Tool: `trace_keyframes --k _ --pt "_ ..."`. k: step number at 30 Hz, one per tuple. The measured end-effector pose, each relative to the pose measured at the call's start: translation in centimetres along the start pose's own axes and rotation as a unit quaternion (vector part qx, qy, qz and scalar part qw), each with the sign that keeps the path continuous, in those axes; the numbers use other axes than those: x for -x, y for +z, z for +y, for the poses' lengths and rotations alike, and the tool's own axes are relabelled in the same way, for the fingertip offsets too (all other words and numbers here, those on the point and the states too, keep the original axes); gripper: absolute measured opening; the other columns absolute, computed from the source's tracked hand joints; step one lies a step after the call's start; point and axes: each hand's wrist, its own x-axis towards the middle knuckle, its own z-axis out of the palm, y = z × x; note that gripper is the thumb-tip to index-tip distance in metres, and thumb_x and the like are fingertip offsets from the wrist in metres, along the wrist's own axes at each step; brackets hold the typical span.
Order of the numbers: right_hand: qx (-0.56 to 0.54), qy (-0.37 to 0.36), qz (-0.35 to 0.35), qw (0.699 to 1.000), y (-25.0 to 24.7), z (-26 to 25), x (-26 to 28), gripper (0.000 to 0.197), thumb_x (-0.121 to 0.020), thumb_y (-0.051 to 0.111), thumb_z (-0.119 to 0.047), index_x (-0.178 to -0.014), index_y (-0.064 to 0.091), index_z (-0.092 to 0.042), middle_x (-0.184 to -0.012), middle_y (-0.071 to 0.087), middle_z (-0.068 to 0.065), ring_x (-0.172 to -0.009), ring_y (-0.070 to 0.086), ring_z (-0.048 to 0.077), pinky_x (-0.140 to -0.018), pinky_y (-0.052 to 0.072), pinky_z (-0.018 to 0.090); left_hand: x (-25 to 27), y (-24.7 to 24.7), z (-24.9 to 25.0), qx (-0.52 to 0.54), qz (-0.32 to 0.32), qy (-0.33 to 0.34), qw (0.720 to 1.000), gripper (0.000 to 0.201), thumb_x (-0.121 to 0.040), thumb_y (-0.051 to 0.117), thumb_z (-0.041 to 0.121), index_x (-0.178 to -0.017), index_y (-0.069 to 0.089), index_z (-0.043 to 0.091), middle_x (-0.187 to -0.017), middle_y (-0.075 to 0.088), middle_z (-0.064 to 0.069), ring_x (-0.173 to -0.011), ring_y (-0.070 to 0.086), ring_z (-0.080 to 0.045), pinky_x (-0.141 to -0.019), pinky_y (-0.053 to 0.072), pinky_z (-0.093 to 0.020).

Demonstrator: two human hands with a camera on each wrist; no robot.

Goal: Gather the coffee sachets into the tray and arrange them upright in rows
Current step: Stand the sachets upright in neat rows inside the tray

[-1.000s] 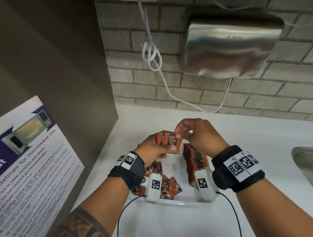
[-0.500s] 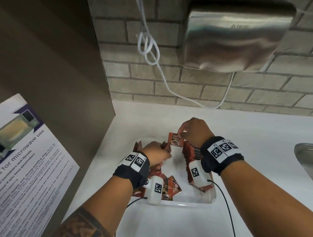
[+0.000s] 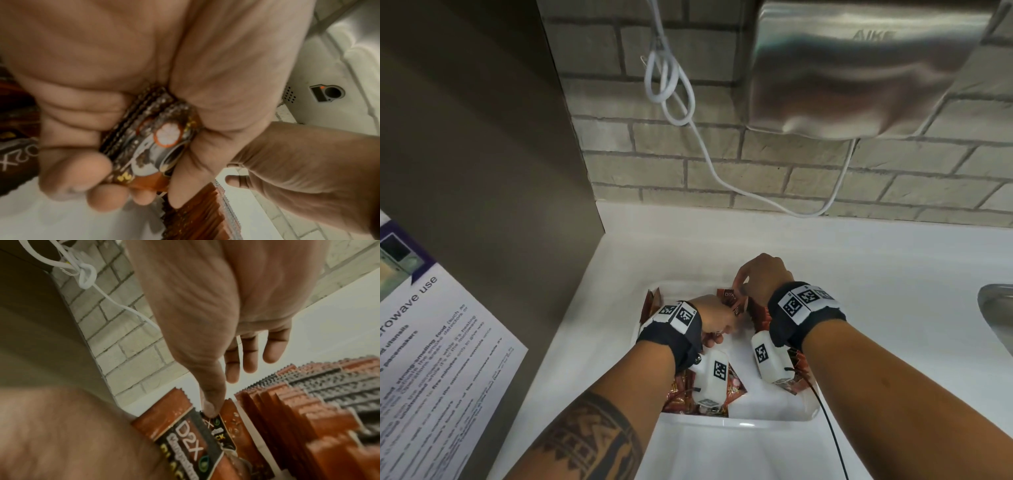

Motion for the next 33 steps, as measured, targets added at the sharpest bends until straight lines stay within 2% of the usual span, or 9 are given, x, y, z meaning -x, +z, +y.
trace_keyframes --k 9,13,16,18,21,24,27,30,33 --pt "-0.02 -0.014 -0.004 1.0 0.7 0.6 -1.3 0.029 -0.085 0.069 -0.014 -0.067 0.065 -0.037 -0.087 0.059 -0.012 -0.106 0.058 0.021 -0.096 0.052 0.041 -1.0 -0.1 -0.2 -0.001 -0.01 -0.015 1.0 0.009 -0.087 0.059 0.012 -0.081 0.055 0.006 -0.071 0.053 -0.012 -0.052 0.046 -0.022 -0.058 0.04 -0.027" --pt "-0.054 -0.019 0.003 0.998 0.9 0.9 -1.6 0.018 -0.085 0.07 -0.017 -0.082 0.067 -0.034 -0.106 0.064 -0.005 -0.109 0.059 0.021 -0.1 0.049 0.042 -0.9 -0.1 -0.2 0.013 -0.01 -0.015 1.0 0.013 -0.089 0.059 0.011 -0.078 0.054 0.008 -0.07 0.051 -0.012 -0.05 0.045 -0.021 -0.055 0.039 -0.026" --pt "-0.07 -0.02 0.014 0.997 0.7 1.2 -1.6 0.021 -0.084 0.069 -0.013 -0.088 0.066 -0.033 -0.111 0.063 -0.003 -0.111 0.059 0.021 -0.1 0.048 0.041 -1.0 0.0 -0.4 0.03 -0.011 0.003 0.999 0.002 -0.09 0.059 0.007 -0.088 0.058 0.006 -0.076 0.052 -0.011 -0.056 0.052 -0.022 -0.057 0.044 -0.03" --pt "-0.069 -0.024 0.024 0.997 0.4 1.5 -1.5 0.021 -0.083 0.07 -0.014 -0.09 0.065 -0.033 -0.109 0.063 -0.003 -0.109 0.059 0.02 -0.099 0.049 0.041 -1.3 0.0 -0.8 0.058 -0.013 0.021 0.998 0.013 -0.091 0.06 0.004 -0.104 0.06 0.002 -0.084 0.055 -0.012 -0.064 0.059 -0.022 -0.064 0.053 -0.032" --pt "-0.086 -0.042 0.046 0.994 -0.5 2.1 -0.9 0.014 -0.088 0.068 -0.017 -0.089 0.068 -0.03 -0.099 0.064 -0.007 -0.1 0.061 0.015 -0.088 0.05 0.028 -1.2 -0.5 -1.4 0.129 -0.008 0.052 0.99 0.023 -0.091 0.066 0.002 -0.115 0.064 0.002 -0.096 0.065 -0.014 -0.079 0.067 -0.024 -0.079 0.062 -0.037" --pt "-0.129 -0.078 0.027 0.988 -1.8 2.4 0.4 0.009 -0.09 0.067 -0.017 -0.09 0.074 -0.023 -0.087 0.067 -0.015 -0.089 0.061 0.007 -0.067 0.039 0.012 -0.5 -1.3 -1.7 0.225 0.006 0.102 0.969 0.022 -0.087 0.076 0.003 -0.108 0.069 0.005 -0.094 0.068 -0.011 -0.082 0.068 -0.021 -0.065 0.061 -0.028" --pt "-0.172 -0.117 -0.04 0.977 -2.5 2.2 1.9 0.013 -0.086 0.075 -0.025 -0.099 0.074 -0.022 -0.094 0.071 -0.009 -0.093 0.063 0.008 -0.078 0.046 0.02 0.7 -1.5 -1.8 0.282 0.011 0.149 0.948 0.021 -0.081 0.084 0.011 -0.098 0.074 0.012 -0.087 0.074 -0.006 -0.078 0.072 -0.018 -0.061 0.059 -0.026" --pt "-0.207 -0.117 -0.029 0.971 -2.5 2.0 2.1 0.012 -0.084 0.076 -0.021 -0.096 0.075 -0.022 -0.091 0.074 -0.007 -0.093 0.067 0.012 -0.087 0.051 0.027 1.4 -1.2 -1.6 0.302 0.025 0.179 0.936 0.026 -0.077 0.087 0.015 -0.099 0.075 0.017 -0.091 0.076 -0.005 -0.08 0.073 -0.017 -0.061 0.058 -0.024" --pt "-0.231 -0.111 -0.016 0.966 -2.7 2.1 2.1 0.01 -0.084 0.074 -0.014 -0.092 0.075 -0.019 -0.086 0.076 -0.003 -0.087 0.07 0.015 -0.084 0.054 0.029 1.9 -1.1 -1.4 0.322 0.043 0.199 0.924 0.032 -0.076 0.088 0.015 -0.105 0.074 0.015 -0.097 0.076 -0.006 -0.085 0.073 -0.016 -0.064 0.056 -0.024"
